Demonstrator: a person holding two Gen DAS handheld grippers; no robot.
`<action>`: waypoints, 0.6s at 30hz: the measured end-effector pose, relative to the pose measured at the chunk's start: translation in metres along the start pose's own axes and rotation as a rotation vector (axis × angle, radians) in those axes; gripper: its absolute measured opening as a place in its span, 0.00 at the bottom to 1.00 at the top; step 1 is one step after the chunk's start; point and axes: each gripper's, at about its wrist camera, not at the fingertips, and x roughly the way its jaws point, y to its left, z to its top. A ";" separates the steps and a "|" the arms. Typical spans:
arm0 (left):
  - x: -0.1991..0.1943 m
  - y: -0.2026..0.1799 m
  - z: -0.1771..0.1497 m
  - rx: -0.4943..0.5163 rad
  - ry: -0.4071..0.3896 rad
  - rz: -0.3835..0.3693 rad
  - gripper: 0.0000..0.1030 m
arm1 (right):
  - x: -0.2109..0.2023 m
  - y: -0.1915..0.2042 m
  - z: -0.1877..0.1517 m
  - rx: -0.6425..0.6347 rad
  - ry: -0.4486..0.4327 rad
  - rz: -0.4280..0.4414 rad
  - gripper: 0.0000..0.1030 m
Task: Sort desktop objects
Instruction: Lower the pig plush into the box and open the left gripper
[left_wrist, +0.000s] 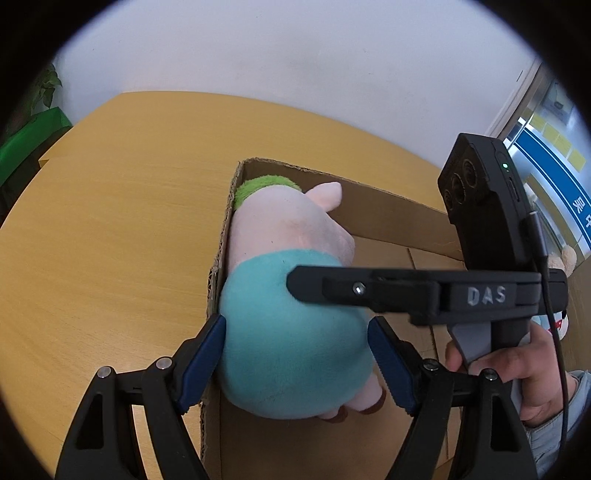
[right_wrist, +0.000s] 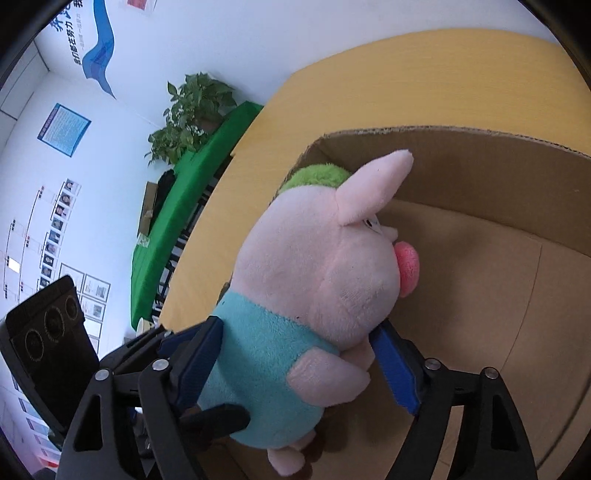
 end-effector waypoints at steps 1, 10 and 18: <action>-0.003 0.001 -0.001 0.003 -0.003 0.002 0.76 | -0.001 -0.001 0.001 0.004 -0.011 0.000 0.72; -0.013 -0.002 -0.018 0.025 0.020 -0.034 0.76 | -0.021 0.005 0.003 -0.032 -0.142 -0.077 0.61; -0.025 -0.003 -0.031 0.021 0.014 -0.046 0.76 | -0.029 0.003 -0.001 -0.003 -0.142 -0.091 0.67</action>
